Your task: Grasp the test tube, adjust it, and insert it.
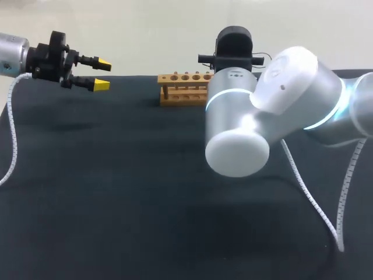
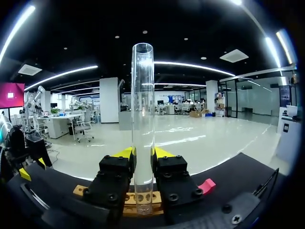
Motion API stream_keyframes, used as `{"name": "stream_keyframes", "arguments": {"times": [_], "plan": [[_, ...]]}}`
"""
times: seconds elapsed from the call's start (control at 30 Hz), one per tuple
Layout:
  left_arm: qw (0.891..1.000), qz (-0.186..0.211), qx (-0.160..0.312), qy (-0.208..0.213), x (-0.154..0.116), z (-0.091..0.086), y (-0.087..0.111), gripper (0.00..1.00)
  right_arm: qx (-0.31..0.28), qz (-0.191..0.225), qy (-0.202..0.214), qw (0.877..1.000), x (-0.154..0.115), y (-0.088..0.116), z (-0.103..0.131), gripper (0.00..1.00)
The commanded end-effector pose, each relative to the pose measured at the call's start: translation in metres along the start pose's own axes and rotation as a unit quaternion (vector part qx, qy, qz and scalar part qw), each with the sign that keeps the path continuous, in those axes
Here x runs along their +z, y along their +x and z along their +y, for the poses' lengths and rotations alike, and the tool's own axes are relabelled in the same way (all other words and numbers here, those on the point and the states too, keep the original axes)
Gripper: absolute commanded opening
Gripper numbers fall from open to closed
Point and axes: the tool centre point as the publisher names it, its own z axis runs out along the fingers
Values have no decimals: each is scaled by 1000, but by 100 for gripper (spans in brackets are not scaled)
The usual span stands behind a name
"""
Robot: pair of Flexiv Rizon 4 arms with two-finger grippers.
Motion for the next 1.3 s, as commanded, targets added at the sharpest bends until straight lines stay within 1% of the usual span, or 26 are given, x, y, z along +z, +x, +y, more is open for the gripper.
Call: {"name": "stream_keyframes", "arguments": {"times": [0.03,0.33,0.4,0.47,0.6,0.8,0.97,1.1,1.3], "plan": [[1000,0,1,3,0,3,1,100,4,-12,-2,1000,12,2,6,0],[1000,0,1,3,0,3,1,100,11,-29,-14,999,28,7,22,0],[1000,0,1,3,0,3,1,100,8,-37,-12,999,30,9,24,0],[1000,0,1,3,0,3,1,100,17,-46,-7,999,33,9,25,0],[1000,0,1,3,0,3,1,100,20,-53,-5,998,38,14,28,0],[1000,0,1,3,0,3,1,100,23,-59,-1,998,47,23,27,0],[1000,0,1,3,0,3,1,100,24,-60,2,998,54,28,21,0],[1000,0,1,3,0,3,1,100,10,-54,-1,998,58,33,18,0],[1000,0,1,3,0,3,1,100,9,-50,-1,999,61,41,13,0]]}}
